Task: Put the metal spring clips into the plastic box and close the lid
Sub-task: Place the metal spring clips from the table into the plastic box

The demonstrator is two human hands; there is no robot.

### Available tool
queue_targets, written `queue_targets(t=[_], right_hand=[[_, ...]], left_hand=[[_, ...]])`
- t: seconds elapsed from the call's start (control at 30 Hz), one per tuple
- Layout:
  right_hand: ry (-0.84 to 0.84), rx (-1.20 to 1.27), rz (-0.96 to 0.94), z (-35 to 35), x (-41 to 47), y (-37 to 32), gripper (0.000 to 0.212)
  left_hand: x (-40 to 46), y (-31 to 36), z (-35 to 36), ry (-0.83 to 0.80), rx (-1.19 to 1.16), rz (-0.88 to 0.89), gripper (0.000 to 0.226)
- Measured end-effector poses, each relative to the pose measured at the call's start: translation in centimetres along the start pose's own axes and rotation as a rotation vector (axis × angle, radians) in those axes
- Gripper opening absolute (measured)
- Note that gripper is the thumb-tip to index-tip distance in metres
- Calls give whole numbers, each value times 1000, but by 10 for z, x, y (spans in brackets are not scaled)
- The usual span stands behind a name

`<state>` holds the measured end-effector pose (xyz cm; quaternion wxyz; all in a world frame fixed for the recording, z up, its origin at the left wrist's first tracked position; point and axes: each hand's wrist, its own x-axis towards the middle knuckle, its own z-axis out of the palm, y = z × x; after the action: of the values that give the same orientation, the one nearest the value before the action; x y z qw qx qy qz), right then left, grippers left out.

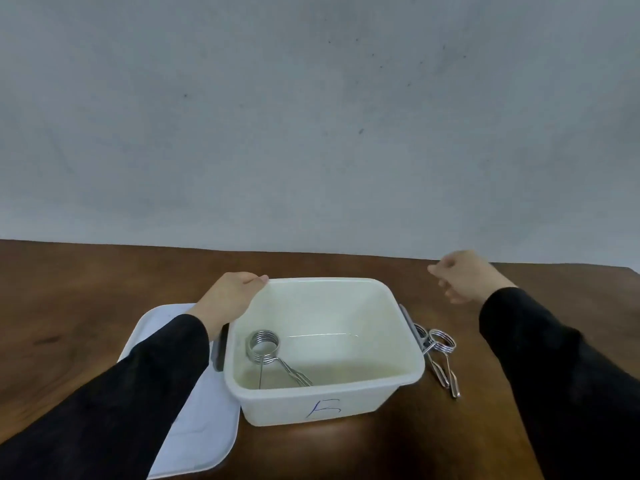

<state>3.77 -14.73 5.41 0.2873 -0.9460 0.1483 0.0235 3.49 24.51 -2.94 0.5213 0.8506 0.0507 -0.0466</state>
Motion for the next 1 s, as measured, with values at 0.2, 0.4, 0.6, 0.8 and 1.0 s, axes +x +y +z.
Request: queue_targets(t=[0.2, 0.4, 0.6, 0.8, 1.0], right_hand=[[-179, -184, 245, 48, -3, 78, 37], [-130, -173, 335, 82, 5, 90, 35], [-59, -134, 409, 93, 7, 88, 33], [-7, -105, 417, 88, 7, 95, 33], [165, -70, 254, 32, 0, 71, 34]], left_hand=[[1, 0, 2, 0, -8, 10, 27], [3, -1, 3, 7, -1, -15, 37], [7, -5, 4, 9, 16, -29, 47], [10, -10, 2, -3, 0, -29, 54], [9, -10, 1, -24, -13, -9, 41]])
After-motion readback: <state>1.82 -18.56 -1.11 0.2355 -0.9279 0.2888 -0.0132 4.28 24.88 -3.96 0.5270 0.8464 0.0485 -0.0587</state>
